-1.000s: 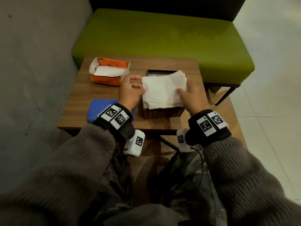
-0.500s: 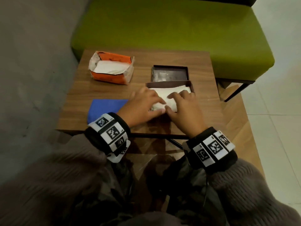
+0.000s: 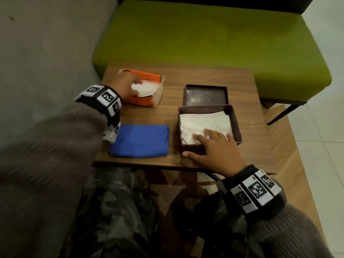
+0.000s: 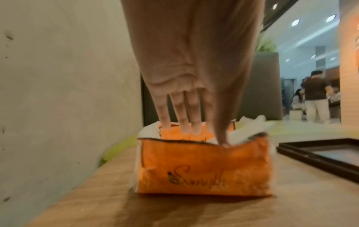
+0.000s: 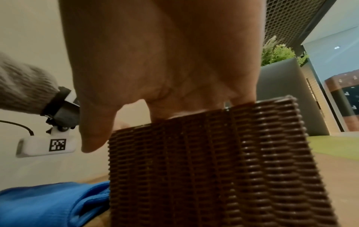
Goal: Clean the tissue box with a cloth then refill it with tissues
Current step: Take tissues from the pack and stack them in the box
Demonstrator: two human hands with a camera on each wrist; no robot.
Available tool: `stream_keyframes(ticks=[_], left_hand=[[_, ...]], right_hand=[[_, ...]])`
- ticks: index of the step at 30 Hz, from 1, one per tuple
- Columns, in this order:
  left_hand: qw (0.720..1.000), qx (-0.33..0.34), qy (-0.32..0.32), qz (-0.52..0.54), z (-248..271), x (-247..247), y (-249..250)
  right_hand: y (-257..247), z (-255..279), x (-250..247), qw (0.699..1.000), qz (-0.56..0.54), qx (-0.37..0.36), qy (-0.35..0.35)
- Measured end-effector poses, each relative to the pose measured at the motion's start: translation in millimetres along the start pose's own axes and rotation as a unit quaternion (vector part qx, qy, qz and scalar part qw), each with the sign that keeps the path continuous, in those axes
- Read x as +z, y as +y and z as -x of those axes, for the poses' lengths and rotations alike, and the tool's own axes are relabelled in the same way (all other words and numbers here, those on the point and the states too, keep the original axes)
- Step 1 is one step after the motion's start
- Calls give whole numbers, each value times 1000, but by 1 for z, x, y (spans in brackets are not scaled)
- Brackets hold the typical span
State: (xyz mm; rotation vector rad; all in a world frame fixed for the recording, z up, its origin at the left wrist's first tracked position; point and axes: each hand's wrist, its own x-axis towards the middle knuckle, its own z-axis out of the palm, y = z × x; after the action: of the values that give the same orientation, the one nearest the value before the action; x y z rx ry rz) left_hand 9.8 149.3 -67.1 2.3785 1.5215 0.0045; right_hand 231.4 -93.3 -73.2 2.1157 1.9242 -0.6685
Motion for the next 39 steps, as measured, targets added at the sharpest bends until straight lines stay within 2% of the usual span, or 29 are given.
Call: stream_keyframes(ticks=[2,6,12,17,23,27,32,35,39], left_hand=[[996,6,-80,-36,-10,7,1],[976,23,-142,-163,-23,21,4],[989,72,-69,-110,-27,22,2],[985,78,-72,-134,-24,27,4],[990,34,-84,-112,-25,19,8],[999,-2,-36,-31,-24,11,-1],[997,-23,50,58,-15,1,-9],[981,-44,125,144,-7,-6,-9],[941,-75,227,241,9,-18,-11]], right_hand=[[1,0,1,1000,-8,0,4],[3,0,1,1000,-9,-2,9],[4,-2,4,1000,-13,-1,27],[3,-4,11,999,-6,4,50],[3,-3,11,999,-9,3,53],[4,-3,11,998,-10,2,60],[3,-2,11,998,-17,4,59],[4,-2,10,998,-22,4,53],[4,-2,10,998,-31,5,58]])
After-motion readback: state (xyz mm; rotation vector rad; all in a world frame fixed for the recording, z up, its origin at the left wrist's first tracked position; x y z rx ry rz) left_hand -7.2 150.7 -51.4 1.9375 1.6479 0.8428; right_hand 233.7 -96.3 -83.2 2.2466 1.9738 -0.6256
